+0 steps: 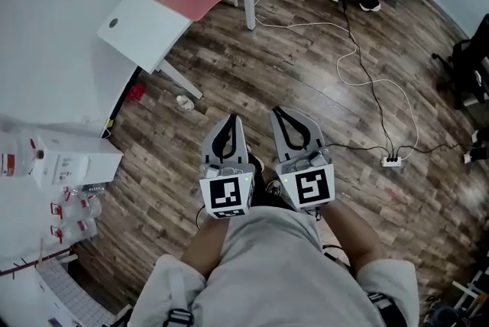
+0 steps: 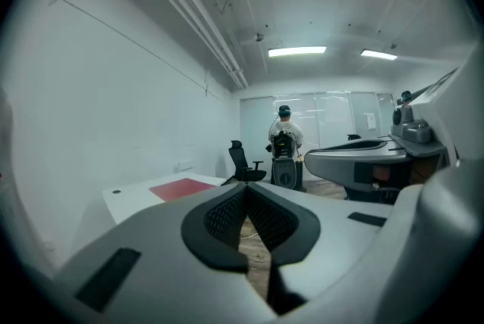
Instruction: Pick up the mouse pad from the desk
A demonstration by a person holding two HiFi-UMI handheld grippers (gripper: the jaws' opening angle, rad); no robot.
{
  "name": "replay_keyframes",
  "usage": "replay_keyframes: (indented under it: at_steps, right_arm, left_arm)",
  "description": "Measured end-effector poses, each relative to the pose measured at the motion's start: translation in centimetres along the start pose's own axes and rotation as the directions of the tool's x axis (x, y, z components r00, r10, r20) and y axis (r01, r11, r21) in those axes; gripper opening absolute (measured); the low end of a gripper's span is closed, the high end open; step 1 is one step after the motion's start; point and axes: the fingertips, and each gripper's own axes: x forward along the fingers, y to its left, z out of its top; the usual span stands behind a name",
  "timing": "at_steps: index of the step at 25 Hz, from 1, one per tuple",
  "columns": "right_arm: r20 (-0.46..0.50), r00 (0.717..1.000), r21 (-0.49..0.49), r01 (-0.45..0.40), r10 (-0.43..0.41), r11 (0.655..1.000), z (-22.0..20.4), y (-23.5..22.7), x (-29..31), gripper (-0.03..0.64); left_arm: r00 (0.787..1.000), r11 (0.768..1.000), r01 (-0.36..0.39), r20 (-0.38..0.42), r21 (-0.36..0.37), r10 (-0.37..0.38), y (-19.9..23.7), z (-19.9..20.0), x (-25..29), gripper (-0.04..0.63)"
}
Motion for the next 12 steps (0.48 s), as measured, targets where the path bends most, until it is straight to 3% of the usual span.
replay_keyframes:
  at_steps: [12]
  right_arm:
    - [-0.090, 0.993, -0.060, -0.076, 0.070, 0.995, -1.3, -2.1, 12.2, 0.040]
  left_arm:
    - [0.998, 1.000, -0.004, -0.061, 0.014, 0.004, 7.4, -1.0, 10.3, 0.011]
